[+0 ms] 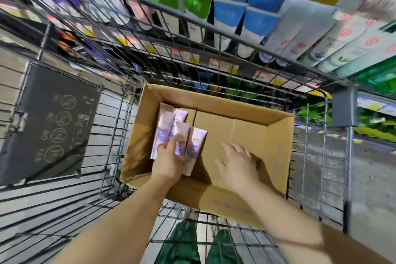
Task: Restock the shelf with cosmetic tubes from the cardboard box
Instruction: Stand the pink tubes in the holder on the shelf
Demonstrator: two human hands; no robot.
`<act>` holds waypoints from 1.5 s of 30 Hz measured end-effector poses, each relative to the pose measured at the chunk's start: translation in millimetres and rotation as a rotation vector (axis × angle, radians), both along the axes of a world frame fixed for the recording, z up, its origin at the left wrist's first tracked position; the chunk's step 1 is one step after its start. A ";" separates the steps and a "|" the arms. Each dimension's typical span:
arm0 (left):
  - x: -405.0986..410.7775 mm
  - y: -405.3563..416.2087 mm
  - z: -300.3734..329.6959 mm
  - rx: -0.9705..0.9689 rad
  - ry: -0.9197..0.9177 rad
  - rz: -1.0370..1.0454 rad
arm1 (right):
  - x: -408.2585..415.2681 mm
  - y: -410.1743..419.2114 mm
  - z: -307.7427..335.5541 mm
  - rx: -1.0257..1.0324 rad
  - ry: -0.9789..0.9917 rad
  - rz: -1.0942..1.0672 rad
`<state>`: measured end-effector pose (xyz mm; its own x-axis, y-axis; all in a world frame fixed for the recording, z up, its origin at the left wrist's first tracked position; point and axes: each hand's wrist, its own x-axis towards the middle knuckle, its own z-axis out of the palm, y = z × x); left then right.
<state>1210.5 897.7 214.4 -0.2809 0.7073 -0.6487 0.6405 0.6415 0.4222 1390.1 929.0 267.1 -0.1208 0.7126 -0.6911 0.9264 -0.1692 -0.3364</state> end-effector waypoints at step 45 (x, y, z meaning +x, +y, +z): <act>72.6 55.2 220.4 0.275 -0.451 -0.065 | 76.3 29.1 194.9 0.046 0.627 -0.712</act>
